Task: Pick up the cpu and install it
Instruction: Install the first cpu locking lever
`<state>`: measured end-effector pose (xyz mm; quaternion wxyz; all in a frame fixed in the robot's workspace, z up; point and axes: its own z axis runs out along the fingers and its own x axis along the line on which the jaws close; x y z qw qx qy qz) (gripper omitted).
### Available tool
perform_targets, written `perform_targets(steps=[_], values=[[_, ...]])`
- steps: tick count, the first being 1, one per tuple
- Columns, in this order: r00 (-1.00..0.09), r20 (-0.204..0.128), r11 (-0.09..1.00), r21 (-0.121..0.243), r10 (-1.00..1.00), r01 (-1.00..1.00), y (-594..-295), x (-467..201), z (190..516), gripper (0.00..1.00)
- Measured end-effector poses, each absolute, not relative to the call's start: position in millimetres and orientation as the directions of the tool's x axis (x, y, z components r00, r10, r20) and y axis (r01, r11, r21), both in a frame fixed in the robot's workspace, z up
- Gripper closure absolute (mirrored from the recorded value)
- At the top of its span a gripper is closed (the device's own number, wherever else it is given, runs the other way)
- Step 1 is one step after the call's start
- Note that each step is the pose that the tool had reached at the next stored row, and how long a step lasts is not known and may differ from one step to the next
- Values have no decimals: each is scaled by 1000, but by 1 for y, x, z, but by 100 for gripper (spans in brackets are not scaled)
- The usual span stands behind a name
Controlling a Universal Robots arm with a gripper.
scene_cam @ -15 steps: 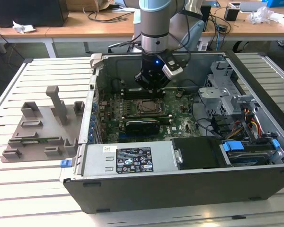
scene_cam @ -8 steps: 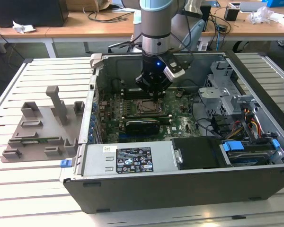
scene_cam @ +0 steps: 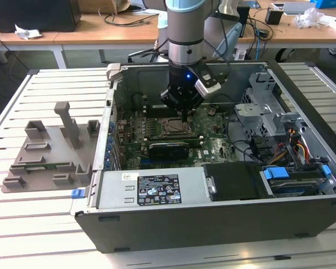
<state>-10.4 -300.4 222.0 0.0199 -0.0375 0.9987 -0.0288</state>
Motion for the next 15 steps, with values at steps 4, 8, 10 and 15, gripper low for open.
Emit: perform_targets(steps=[4, 8, 10, 15], values=[[-996, -38, 996, -59, -76, -74, -300, -10, 229, 89], [-996, -38, 996, -59, -76, -74, -300, -10, 245, 89], [-996, -38, 996, -59, -76, -74, -300, -10, 253, 89], [-996, -38, 996, -59, -76, -74, -300, -10, 268, 89]])
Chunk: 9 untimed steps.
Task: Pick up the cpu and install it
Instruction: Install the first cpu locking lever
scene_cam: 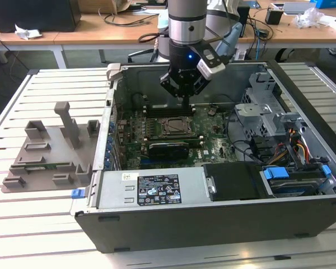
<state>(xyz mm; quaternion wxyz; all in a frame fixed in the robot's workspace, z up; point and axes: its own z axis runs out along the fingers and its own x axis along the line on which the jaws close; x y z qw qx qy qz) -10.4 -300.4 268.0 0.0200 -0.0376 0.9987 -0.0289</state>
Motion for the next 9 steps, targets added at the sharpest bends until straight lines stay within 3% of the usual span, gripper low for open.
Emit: perform_targets(steps=[9], values=[[-996, -38, 996, -59, -76, -74, -300, -10, 286, 89]])
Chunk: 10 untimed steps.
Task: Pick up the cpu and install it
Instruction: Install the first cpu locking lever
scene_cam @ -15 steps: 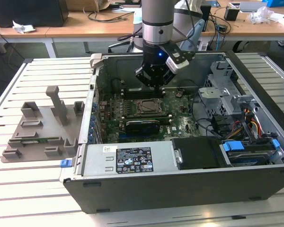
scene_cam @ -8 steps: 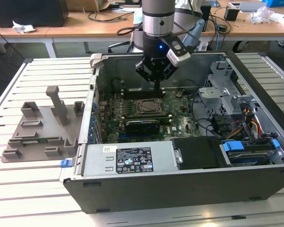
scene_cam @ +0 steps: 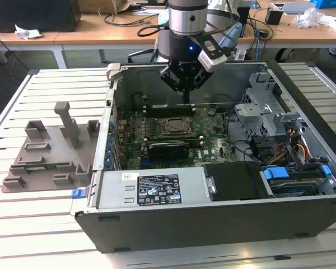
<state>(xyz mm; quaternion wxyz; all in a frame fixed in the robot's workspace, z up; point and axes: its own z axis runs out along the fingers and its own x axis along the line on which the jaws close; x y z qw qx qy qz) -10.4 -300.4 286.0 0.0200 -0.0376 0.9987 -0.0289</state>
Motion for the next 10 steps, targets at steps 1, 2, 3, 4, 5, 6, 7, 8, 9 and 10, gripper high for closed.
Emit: perform_targets(steps=[1, 2, 3, 4, 5, 6, 7, 8, 9, 10], values=[[-996, -38, 996, -59, -76, -74, -300, -10, 286, 89], [-996, -38, 996, -59, -76, -74, -300, -10, 286, 89], [-996, -38, 996, -59, -76, -74, -300, -10, 286, 89], [-996, -38, 996, -59, -76, -74, -300, -10, 286, 89], [-996, -38, 996, -59, -76, -74, -300, -10, 286, 89], [-996, -38, 996, -59, -76, -74, -300, -10, 286, 89], [-996, -38, 996, -59, -76, -74, -300, -10, 286, 89], [-996, -38, 996, -59, -76, -74, -300, -10, 286, 89], [-996, -38, 996, -59, -76, -74, -300, -10, 286, 89], [-996, -38, 996, -59, -76, -74, -300, -10, 286, 89]])
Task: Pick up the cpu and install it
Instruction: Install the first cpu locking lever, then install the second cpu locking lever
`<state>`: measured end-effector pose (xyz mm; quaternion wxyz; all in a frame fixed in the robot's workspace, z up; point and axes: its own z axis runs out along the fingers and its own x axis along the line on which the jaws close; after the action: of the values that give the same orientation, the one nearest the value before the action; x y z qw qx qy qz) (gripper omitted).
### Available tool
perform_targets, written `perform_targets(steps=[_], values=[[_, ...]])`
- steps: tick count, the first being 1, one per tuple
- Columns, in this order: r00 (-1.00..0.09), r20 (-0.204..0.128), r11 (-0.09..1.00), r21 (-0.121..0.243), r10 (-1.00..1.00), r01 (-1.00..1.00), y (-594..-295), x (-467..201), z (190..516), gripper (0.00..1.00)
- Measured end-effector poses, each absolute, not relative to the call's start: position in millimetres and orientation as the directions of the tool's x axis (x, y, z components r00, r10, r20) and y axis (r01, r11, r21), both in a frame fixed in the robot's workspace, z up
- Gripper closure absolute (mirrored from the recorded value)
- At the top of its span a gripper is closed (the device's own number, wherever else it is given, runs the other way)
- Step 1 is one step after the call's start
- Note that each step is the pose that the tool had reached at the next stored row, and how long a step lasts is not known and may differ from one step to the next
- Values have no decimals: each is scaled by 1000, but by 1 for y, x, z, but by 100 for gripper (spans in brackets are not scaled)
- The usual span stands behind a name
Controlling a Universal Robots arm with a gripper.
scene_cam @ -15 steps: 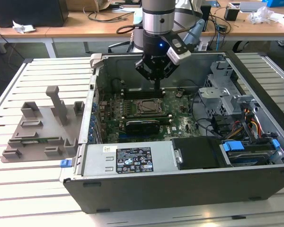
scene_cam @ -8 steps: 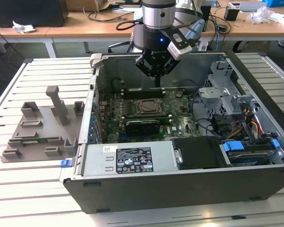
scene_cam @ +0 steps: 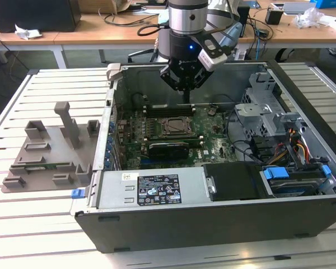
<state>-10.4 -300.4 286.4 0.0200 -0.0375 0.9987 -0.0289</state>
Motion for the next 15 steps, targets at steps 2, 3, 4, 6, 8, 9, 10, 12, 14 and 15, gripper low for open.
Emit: perform_targets(steps=[2, 3, 4, 6, 8, 9, 10, 12, 14, 15], values=[[-996, -38, 996, -59, -76, -74, -300, -10, 286, 89], [-996, -38, 996, -59, -76, -74, -300, -10, 286, 89], [-996, -38, 996, -52, -76, -74, -300, -10, 287, 89], [-996, -43, 997, 13, -72, -72, -301, -10, 286, 89], [-996, -43, 997, 13, -72, -72, -301, -10, 286, 89], [-996, -43, 997, 12, -72, -73, -301, -10, 287, 89], [-996, -43, 997, 12, -72, -72, -303, -11, 286, 89], [-996, -43, 997, 12, -72, -72, -314, -13, 286, 89], [-996, -43, 997, 12, -72, -72, -321, -16, 285, 89], [-997, -43, 997, 12, -72, -72, -322, -17, 285, 89]])
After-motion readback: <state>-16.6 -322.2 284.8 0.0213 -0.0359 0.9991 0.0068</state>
